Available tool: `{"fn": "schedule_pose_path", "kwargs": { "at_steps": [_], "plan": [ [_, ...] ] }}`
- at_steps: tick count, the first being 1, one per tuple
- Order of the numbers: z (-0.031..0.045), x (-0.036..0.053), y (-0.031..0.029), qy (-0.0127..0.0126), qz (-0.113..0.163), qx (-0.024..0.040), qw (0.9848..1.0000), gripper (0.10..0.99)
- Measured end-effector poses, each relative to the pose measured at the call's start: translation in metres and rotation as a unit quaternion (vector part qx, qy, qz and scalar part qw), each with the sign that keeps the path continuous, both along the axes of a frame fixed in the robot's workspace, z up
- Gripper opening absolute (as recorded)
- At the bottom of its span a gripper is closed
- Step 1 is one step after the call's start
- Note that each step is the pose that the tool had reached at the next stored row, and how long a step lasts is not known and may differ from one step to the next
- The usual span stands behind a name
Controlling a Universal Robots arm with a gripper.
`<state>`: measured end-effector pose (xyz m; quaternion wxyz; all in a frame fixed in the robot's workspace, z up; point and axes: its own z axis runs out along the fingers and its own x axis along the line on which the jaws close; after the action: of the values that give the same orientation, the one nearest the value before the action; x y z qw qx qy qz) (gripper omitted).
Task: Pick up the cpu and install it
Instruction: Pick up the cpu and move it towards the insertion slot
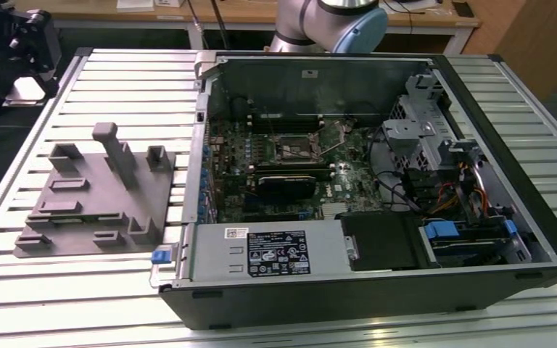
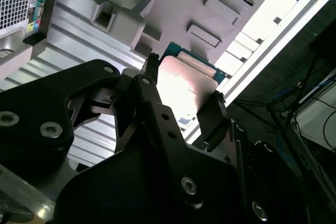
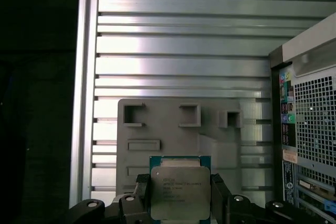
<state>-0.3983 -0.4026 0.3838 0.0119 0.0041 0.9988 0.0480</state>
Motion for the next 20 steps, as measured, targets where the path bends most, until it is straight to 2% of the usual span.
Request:
{"fn": "schedule_pose_path", "kwargs": {
  "at_steps": [20],
  "plan": [
    [0.0, 0.025, 0.0, 0.0, 0.0, 0.0, 1.0, 0.545]
  ]
}}
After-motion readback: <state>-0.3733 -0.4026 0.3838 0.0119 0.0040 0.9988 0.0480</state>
